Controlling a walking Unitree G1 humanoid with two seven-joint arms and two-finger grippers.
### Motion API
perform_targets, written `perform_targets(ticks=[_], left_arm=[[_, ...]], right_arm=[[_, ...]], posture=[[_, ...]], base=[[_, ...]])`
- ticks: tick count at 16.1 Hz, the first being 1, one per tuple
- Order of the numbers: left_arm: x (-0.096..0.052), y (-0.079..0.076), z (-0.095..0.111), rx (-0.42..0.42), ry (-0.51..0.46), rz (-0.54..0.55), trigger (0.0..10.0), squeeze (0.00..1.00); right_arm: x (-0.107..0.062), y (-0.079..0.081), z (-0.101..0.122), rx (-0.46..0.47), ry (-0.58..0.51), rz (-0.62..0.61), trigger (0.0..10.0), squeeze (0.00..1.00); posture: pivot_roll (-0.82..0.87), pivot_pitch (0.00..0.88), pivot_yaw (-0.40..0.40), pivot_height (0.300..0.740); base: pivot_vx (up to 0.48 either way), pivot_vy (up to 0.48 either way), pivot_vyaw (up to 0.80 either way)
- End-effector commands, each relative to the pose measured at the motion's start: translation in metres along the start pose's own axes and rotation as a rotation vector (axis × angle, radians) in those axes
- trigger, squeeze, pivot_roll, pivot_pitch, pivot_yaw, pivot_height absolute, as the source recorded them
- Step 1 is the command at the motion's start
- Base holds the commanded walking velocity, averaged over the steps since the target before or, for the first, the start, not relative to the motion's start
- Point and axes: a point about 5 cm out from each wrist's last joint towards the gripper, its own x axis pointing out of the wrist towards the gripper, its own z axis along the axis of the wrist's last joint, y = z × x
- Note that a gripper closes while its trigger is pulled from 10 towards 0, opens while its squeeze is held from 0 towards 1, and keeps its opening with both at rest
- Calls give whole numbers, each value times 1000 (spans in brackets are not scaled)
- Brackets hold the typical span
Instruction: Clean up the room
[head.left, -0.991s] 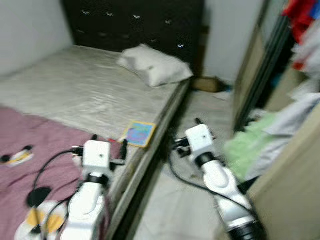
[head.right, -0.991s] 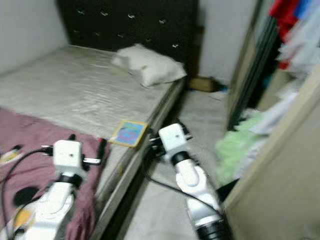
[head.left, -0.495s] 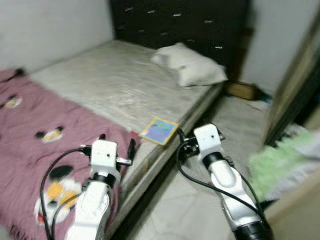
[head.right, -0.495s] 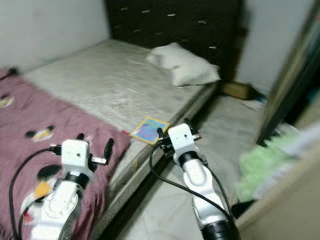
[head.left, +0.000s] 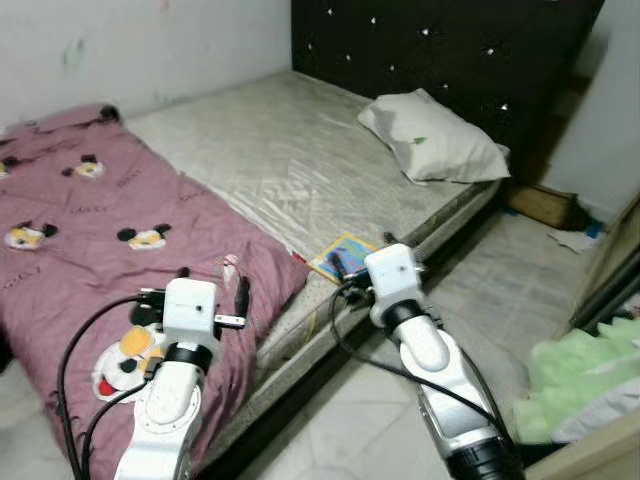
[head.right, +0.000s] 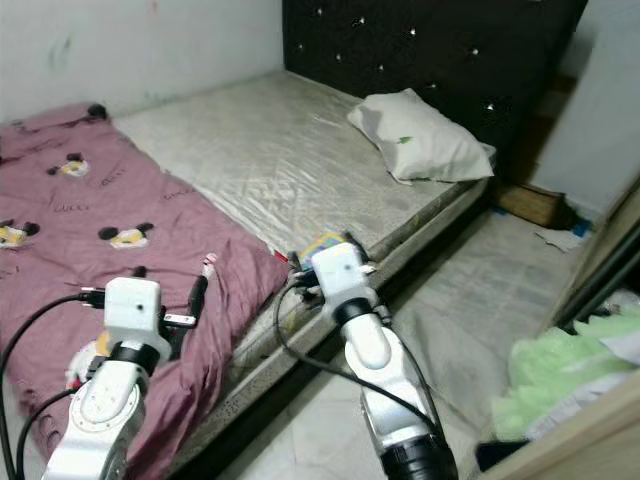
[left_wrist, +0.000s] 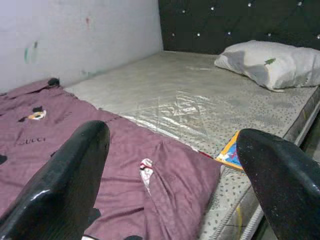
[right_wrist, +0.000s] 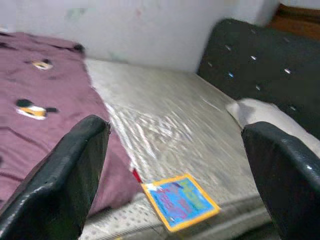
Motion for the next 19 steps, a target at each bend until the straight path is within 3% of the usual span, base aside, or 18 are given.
perform_targets(ticks=[1, 19], left_arm=[[2, -4, 4, 3, -20, -4, 10000, 0], [8, -7, 3, 18, -43, -6, 10000, 0]], right_arm=[[-1, -7, -4, -8, 14, -15, 10000, 0], [6, 0, -3, -2, -7, 16, 10000, 0]], posture=[[6, 0, -39, 740], [14, 0, -31, 740]], base=[[0, 0, 631], [0, 0, 683]])
